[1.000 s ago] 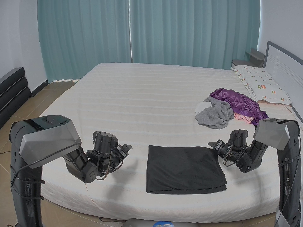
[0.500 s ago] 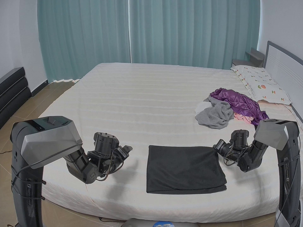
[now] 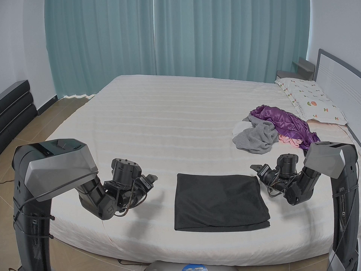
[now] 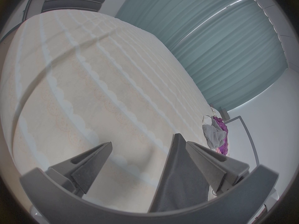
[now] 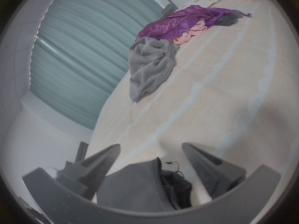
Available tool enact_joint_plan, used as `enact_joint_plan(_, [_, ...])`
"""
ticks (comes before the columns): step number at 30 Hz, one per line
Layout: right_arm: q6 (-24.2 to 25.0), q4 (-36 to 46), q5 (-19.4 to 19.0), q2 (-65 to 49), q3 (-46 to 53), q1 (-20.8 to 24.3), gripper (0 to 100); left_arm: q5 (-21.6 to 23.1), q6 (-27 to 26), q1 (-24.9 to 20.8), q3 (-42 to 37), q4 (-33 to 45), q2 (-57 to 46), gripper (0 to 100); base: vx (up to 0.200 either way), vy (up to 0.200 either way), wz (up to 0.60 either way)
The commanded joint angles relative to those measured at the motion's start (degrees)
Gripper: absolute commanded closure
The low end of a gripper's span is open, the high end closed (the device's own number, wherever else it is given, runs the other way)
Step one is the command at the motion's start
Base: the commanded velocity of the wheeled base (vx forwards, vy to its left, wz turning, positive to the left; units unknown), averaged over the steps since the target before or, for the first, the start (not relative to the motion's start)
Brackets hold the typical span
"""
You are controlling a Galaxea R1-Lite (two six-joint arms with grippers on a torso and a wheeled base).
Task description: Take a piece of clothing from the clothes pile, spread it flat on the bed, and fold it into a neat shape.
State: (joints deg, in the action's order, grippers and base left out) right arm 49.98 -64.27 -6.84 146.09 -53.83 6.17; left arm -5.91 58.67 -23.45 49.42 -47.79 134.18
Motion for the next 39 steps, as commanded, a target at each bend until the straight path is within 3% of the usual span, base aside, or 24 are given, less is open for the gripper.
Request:
enact_joint_plan(1, [2.23,-1.39,-0.02,-2.22,1.63,-0.37,0,0.11,0.13,-0.01,-0.29,-0.03,-0.32,0,0.0,0.0,0.0])
enact_joint_plan(4, [5.39,-4.64,0.07,-4.06,6.02,-0.81,0,0.29,0.21,-0.01,-0.29,-0.03,-0.32,0,0.0,0.0,0.0])
enact_joint_plan(11, [5.92,-14.22,-0.02,-3.62,12.17,-0.46,0,0.2,0.21,-0.1,-0.29,-0.03,-0.32,0,-0.114,0.0,0.0])
enact_joint_plan(22, [5.92,-14.39,-0.02,-3.45,12.09,-0.37,0,0.55,0.48,-0.1,1.47,-1.52,0.03,0,-0.036,0.0,0.0])
enact_joint_plan(39, [6.0,-14.66,-0.02,-3.27,11.73,-0.28,0,0.55,0.48,-0.28,2.7,-1.34,0.12,0,0.0,-0.2,0.0])
